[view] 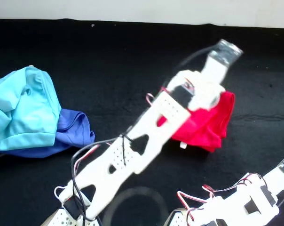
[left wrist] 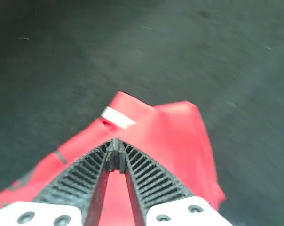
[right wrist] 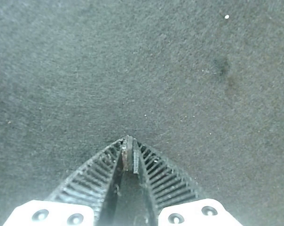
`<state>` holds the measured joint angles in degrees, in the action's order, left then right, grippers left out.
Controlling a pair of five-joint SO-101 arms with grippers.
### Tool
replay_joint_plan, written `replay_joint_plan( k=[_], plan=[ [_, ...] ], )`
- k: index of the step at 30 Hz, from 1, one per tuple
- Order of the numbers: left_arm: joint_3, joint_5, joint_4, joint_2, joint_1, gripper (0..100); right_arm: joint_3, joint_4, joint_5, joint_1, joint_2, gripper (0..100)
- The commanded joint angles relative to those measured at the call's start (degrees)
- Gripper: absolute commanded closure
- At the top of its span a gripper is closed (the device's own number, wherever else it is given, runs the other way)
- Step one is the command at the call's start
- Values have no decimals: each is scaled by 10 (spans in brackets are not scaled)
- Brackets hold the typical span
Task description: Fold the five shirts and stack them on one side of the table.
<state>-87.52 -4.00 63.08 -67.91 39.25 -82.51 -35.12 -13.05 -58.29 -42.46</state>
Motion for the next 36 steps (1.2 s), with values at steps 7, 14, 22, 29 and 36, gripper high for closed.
replay_joint_plan(
  k=[7, 14, 22, 29, 36],
  plan=[
    [48, 33, -153, -55, 7, 987, -8, 4, 1, 7, 0, 992],
    [44, 136, -164, -95, -60, 990, -8, 4, 1, 7, 0, 992],
    [-31, 116, -121, -94, -98, 990, -8, 4, 1, 7, 0, 992],
    [-78, 105, 52, -46, -93, 990, -8, 4, 1, 6, 0, 992],
    [-78, 105, 311, 17, -80, 990, -8, 4, 1, 6, 0, 992]
  ],
)
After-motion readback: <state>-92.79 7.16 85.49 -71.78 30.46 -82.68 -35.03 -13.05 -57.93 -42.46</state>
